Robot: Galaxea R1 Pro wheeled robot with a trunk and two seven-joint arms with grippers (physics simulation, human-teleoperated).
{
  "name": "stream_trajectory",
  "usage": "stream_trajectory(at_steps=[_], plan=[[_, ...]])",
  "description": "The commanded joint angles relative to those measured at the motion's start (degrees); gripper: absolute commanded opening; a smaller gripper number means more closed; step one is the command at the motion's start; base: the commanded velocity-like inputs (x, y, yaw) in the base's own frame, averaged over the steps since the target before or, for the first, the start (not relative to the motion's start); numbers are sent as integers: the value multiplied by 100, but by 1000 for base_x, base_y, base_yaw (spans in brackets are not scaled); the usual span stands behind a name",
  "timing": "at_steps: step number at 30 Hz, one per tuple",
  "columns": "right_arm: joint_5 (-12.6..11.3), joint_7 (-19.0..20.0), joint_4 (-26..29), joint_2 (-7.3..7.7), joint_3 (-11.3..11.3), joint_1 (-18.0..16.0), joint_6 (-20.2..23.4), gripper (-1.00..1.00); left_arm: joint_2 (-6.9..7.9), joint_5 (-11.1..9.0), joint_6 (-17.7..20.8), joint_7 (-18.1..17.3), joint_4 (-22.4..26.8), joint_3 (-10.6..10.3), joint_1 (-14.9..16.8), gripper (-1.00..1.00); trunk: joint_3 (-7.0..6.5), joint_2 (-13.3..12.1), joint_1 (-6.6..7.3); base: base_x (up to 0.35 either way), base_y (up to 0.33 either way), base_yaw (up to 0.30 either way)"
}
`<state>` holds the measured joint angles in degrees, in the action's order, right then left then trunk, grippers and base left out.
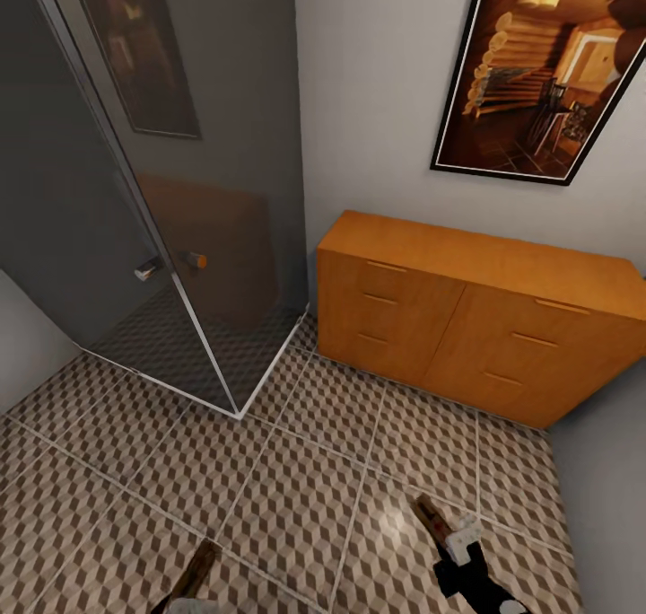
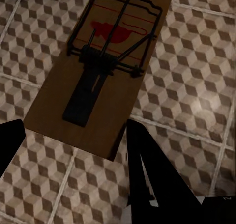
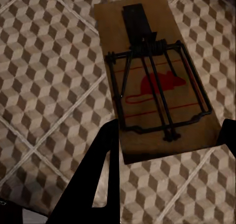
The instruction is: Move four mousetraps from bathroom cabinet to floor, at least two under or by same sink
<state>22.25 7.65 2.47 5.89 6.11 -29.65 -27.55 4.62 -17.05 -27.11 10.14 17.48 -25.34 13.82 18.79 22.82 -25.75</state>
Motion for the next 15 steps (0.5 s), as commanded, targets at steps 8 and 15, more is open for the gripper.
stream_trajectory(at_steps=[8, 15], plan=[[-1232, -272, -9, -8, 40, 393, -155, -100, -71, -20, 858, 59, 312, 532, 485, -100, 9, 10, -3, 0, 0, 0], [-1353, -336, -14, -9, 39, 471, -232, -100, -36, 4, -527, 35, -260, 519, 516, -100, 9, 10, -3, 0, 0, 0]])
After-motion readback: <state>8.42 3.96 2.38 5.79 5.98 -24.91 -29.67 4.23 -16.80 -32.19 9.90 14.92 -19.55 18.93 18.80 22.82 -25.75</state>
